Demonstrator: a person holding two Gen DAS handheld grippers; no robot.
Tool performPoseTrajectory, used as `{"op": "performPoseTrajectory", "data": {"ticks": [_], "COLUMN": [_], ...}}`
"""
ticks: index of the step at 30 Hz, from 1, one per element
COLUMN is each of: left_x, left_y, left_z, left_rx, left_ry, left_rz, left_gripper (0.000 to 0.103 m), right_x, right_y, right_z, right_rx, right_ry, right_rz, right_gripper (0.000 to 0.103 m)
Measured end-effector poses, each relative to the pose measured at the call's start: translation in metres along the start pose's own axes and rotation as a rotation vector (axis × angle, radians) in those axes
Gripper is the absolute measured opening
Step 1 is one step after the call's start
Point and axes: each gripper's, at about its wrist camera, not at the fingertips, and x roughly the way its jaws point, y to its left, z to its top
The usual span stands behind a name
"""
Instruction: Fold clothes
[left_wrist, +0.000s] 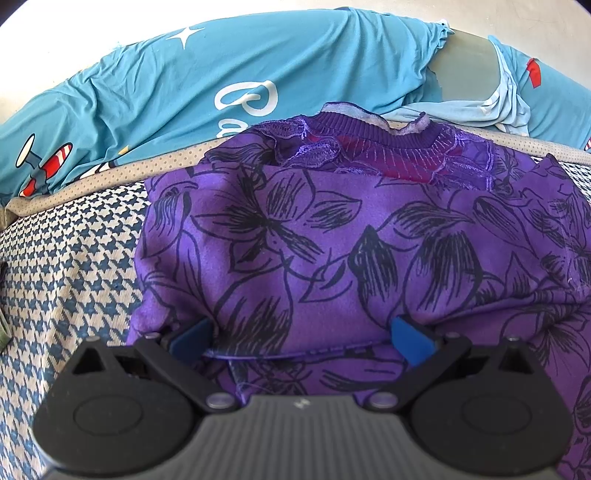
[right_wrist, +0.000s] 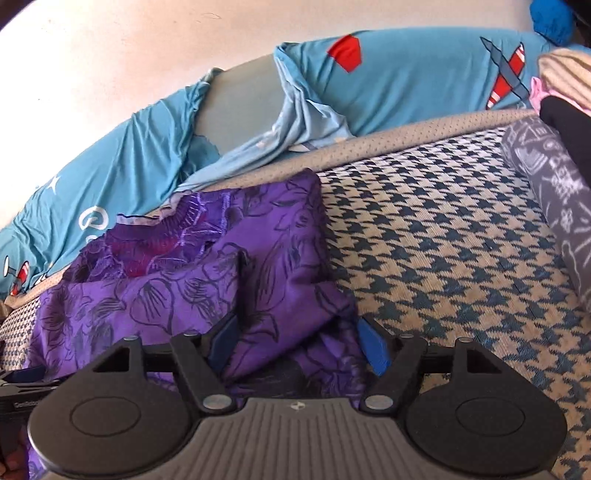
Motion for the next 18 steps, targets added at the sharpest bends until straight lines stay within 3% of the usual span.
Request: {"op": "performPoseTrajectory", "data": {"ticks": [5,6,8,9,15,18], "left_x": [0.0,0.0,0.0,0.0,0.001,0.002], "left_y": [0.0,0.0,0.0,0.0,-0.002,-0.002], "left_z": [0.0,0.0,0.0,0.0,0.0,0.0], "left_rx": [0.0,0.001,0.002,0.002,0.005,0.006], "left_ry": [0.0,0.001,0.0,0.0,-0.006,-0.007], "left_rz": [0.001,0.0,0.0,0.001,0.009,0.013], "left_gripper": [0.103,0.103,0.103,0.103,0.103,0.103], "right_x": [0.002,0.002,0.001,0.0,-0.002,-0.001], "right_y": [-0.004,-0.003,-0.003,-0.003,-0.036,-0.044], "right_z": [-0.003,-0.003,-0.003,-0.002,0.003,0.001], "right_rx": [0.032,0.034,0.037,0.038,0.341,0.416], "right_ry": [-0.021,-0.025,-0.033,-0.037,-0.017,-0.011], "right_rz": [0.034,0.041,0.056,0.063,0.19,0.214], "right_gripper": [0.076,0.073,0.051,0.05,0.05,0.054]}}
